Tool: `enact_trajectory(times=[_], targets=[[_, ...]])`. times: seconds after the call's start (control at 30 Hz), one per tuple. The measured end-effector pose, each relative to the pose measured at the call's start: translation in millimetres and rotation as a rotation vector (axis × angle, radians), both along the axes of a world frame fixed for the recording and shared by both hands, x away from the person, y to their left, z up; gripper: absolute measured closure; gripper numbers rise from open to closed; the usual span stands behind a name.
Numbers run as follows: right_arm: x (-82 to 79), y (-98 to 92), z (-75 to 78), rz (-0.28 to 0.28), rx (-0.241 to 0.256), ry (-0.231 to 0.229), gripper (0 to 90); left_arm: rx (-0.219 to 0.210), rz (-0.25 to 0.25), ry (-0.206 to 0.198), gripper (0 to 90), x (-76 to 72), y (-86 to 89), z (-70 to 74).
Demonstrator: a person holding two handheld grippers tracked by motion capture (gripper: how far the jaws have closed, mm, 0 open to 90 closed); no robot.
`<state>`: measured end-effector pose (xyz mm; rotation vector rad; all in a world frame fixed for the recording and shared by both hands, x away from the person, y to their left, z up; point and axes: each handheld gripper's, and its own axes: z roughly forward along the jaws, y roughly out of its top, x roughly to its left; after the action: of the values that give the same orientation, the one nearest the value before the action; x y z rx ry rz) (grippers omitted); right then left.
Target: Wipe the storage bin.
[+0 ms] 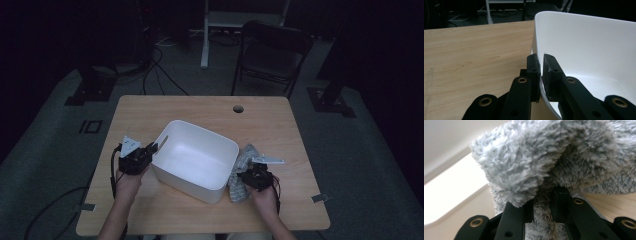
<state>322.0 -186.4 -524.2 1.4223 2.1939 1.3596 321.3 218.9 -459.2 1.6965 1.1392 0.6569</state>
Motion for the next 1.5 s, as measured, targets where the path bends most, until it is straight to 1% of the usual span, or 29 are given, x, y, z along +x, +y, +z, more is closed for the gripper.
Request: enact_trajectory(times=[0.1,0.17,0.23,0.3,0.4,0.5,0.57,0.7,0.8,0.9,0.93,1.0,1.03,1.1,1.17,1.27,1.33,1.4,1.5], targets=[[2.1,0.7,-3.9,0.001,-0.014,0.012,76.0,0.0,0.001,0.003,83.5,0.1,-0.2,0.1],[3.5,2.2,-7.9,0.004,-0.039,0.015,76.0,0.002,0.001,0.003,83.5,0.0,-0.1,0.2],[5.7,3.2,-13.5,0.007,-0.056,0.03,75.9,-0.002,0.004,0.005,83.5,0.0,0.0,0.1],[6.3,3.5,-16.5,0.006,-0.057,0.037,75.9,-0.003,0.008,0.007,83.5,0.1,0.0,0.2],[6.9,3.5,-16.1,0.007,-0.059,0.039,75.8,-0.008,0.012,0.006,83.2,0.3,-0.2,-0.2],[6.9,2.0,-16.9,0.005,-0.045,0.044,75.7,-0.004,0.016,0.008,83.3,0.4,-0.7,-0.1],[6.6,1.9,-16.3,0.003,-0.046,0.043,75.6,-0.007,0.02,0.005,83.3,0.2,-1.0,-0.5],[4.9,-0.4,-12.4,0.007,-0.033,0.042,75.6,-0.002,0.032,0.005,83.4,0.3,-2.3,-0.4],[1.9,-2.2,-4.0,0.017,-0.034,0.019,75.6,0.001,0.038,0.004,83.4,0.2,-3.1,-0.6],[-3.7,-5.5,7.2,0.027,-0.015,-0.008,75.6,-0.002,0.043,0.003,83.4,0.0,-3.4,-0.8],[-5.9,-6.8,11.8,0.031,-0.005,-0.017,75.6,0.0,0.042,0.002,83.3,0.0,-3.4,-0.9],[-11.0,-11.5,23.4,0.043,0.055,-0.022,75.5,-0.009,0.038,0.01,81.4,0.7,-3.4,-1.7],[-14.5,-13.6,30.7,0.046,0.073,-0.04,75.5,-0.006,0.04,0.01,80.9,1.0,-4.0,-1.9],[-21.6,-17.7,47.3,0.053,0.087,-0.083,75.5,0.02,0.044,0.008,81.4,1.1,-5.5,-1.3],[-30.1,-24.3,65.9,0.052,0.117,-0.136,75.5,0.018,0.047,0.008,81.8,0.9,-5.8,-1.4],[-39.8,-29.8,82.2,0.058,0.144,-0.183,75.5,0.017,0.051,0.007,81.9,0.7,-6.1,-1.5],[-44.1,-29.7,87.6,0.067,0.154,-0.198,75.5,0.016,0.052,0.007,81.9,1.1,-6.2,-1.5],[-46.3,-26.4,88.2,0.073,0.164,-0.207,75.5,0.012,0.056,0.008,82.0,1.2,-6.4,-1.5],[-44.7,-15.5,82.5,0.09,0.131,-0.2,75.5,0.008,0.057,0.008,82.1,1.3,-6.5,-1.7]])
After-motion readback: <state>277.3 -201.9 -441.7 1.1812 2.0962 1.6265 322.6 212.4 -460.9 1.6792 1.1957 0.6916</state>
